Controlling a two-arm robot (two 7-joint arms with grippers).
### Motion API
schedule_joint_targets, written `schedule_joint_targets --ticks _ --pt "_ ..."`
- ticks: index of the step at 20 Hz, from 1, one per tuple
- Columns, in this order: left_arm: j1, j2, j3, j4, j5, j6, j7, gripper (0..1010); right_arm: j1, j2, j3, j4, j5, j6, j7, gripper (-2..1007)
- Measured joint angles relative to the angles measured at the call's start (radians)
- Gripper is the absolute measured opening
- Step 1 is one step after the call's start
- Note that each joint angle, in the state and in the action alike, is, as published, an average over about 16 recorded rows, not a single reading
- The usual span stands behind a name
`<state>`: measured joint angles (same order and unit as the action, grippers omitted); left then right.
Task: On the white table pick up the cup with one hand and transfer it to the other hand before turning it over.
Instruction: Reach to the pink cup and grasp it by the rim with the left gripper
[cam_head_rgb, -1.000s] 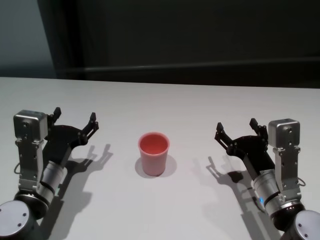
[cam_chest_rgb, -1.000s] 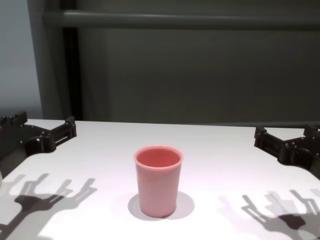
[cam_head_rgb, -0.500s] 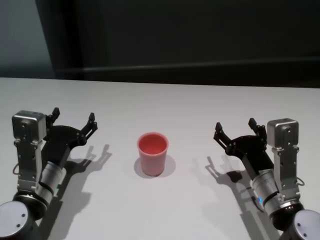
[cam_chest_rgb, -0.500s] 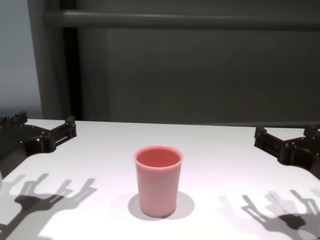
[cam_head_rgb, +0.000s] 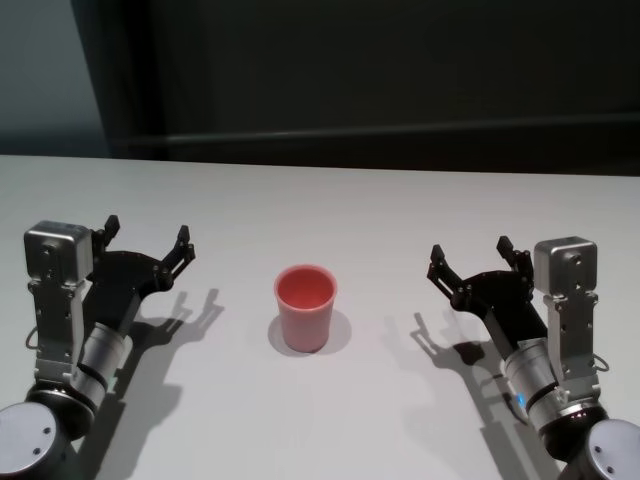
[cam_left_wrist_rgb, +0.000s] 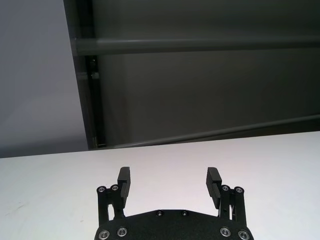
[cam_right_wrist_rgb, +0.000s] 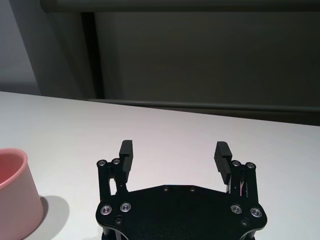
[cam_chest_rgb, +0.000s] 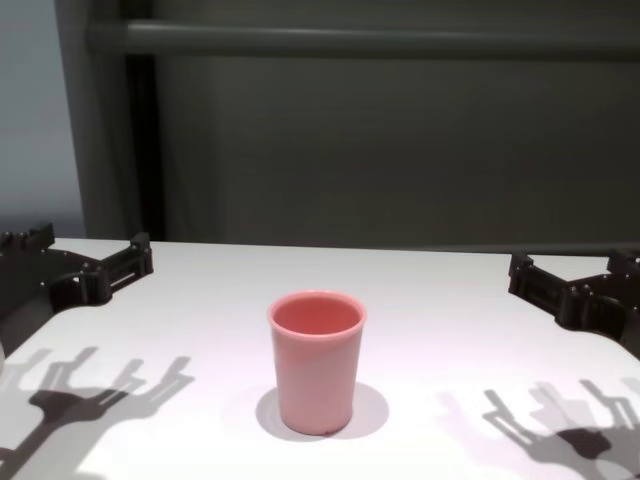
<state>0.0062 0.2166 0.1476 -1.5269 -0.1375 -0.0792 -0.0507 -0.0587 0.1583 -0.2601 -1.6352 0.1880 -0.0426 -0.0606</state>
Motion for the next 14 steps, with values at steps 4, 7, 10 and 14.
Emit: schedule_joint_targets --ticks 4,7,10,14 --pt "0.000 0.000 0.000 0.000 0.000 0.000 0.000 1001 0.000 0.000 0.000 0.000 0.000 0.000 0.000 1003" --pt "0.000 0.000 0.000 0.000 0.000 0.000 0.000 1001 0.000 0.000 0.000 0.000 0.000 0.000 0.000 1003" --pt "0.000 0.000 0.000 0.000 0.000 0.000 0.000 1001 0.000 0.000 0.000 0.000 0.000 0.000 0.000 1003" --pt "0.000 0.000 0.000 0.000 0.000 0.000 0.000 1001 0.000 0.000 0.000 0.000 0.000 0.000 0.000 1003"
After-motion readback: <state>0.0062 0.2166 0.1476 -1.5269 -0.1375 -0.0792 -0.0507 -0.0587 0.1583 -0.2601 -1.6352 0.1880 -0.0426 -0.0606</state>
